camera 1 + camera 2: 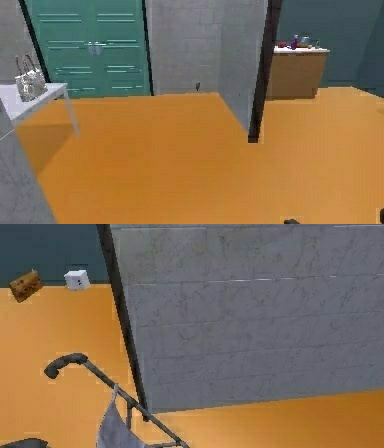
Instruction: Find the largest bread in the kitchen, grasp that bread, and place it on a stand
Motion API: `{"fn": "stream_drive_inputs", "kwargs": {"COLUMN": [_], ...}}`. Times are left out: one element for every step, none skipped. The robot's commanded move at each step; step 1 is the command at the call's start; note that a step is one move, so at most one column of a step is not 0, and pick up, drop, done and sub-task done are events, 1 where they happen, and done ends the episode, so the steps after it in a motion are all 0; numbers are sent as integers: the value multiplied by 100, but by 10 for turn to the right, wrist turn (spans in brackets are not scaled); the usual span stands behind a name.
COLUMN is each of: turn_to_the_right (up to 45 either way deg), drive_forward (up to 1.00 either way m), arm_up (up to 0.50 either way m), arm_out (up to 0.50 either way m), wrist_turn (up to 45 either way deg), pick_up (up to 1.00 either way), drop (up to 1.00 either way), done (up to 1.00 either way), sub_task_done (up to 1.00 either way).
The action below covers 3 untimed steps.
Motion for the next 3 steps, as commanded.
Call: {"fn": "stream_drive_inputs", "kwargs": {"turn_to_the_right": [-30,-450,-450], "drive_forward": [0,0,0], "arm_up": [0,0,0], "arm_out": [0,0,0], "wrist_turn": [0,0,0], "pick_up": [0,0,0], "drop": [0,0,0], "done": [0,0,0], "sub_task_done": [0,0,0]}}
